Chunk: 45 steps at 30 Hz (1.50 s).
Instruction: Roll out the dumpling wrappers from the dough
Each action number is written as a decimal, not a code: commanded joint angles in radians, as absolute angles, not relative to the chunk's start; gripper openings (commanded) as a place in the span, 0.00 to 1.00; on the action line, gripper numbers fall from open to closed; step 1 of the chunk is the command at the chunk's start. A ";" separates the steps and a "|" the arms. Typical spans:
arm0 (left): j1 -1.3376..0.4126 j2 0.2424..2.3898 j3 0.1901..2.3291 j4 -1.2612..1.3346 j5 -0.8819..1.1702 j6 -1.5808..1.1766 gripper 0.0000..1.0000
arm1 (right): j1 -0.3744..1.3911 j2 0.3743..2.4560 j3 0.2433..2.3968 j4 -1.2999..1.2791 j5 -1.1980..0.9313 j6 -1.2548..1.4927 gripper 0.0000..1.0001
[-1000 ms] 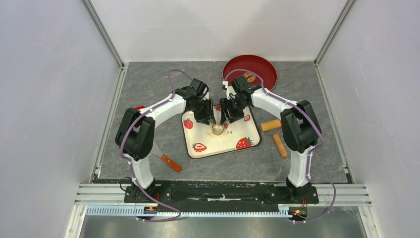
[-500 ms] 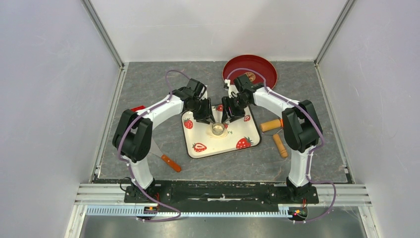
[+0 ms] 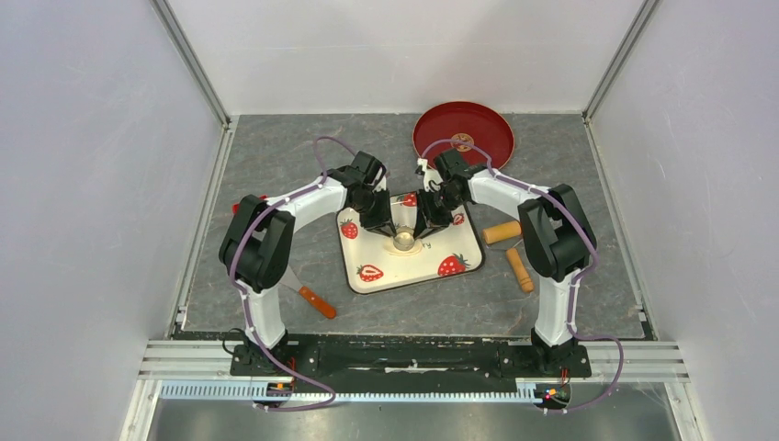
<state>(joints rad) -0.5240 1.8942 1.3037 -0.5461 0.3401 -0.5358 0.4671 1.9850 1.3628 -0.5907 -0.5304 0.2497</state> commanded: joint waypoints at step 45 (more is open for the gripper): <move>-0.512 1.746 1.361 -0.525 0.386 -0.582 0.48 | 0.431 1.953 1.550 -0.708 -0.580 0.274 0.64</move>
